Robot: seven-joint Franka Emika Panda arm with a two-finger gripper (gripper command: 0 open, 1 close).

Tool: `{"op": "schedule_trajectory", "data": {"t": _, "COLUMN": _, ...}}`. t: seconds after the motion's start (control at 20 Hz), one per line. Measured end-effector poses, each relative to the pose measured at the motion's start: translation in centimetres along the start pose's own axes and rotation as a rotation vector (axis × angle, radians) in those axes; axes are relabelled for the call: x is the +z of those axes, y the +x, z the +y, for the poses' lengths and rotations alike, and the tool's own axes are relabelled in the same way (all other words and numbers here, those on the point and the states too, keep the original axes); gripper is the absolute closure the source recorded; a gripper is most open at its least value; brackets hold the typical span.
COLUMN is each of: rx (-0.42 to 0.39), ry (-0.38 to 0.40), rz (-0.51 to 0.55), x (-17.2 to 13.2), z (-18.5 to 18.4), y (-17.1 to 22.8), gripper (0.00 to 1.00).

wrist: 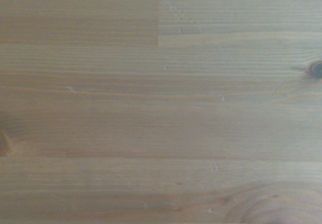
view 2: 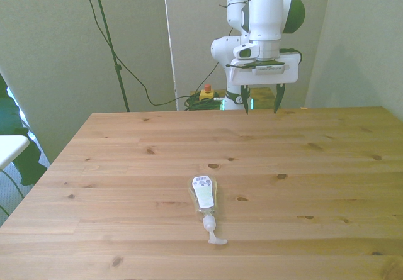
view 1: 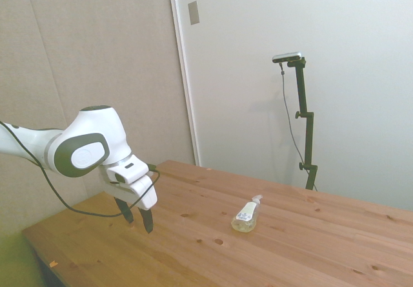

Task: Stand the sanitizer

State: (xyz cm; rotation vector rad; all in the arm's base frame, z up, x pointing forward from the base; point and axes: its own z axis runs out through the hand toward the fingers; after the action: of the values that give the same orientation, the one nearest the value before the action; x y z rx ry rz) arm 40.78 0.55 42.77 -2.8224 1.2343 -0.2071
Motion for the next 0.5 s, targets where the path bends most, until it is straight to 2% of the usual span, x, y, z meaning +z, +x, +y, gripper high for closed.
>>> {"op": "schedule_trajectory", "data": {"t": 0.25, "rx": 0.010, "ry": 0.018, "rz": 0.015, "x": -0.9, "z": -0.8, "y": 1.3, "gripper": 0.00}}
{"op": "schedule_trajectory", "data": {"t": 0.5, "rx": 0.073, "ry": 0.043, "rz": 0.083, "x": -1.3, "z": -2.1, "y": 7.3, "gripper": 0.00}}
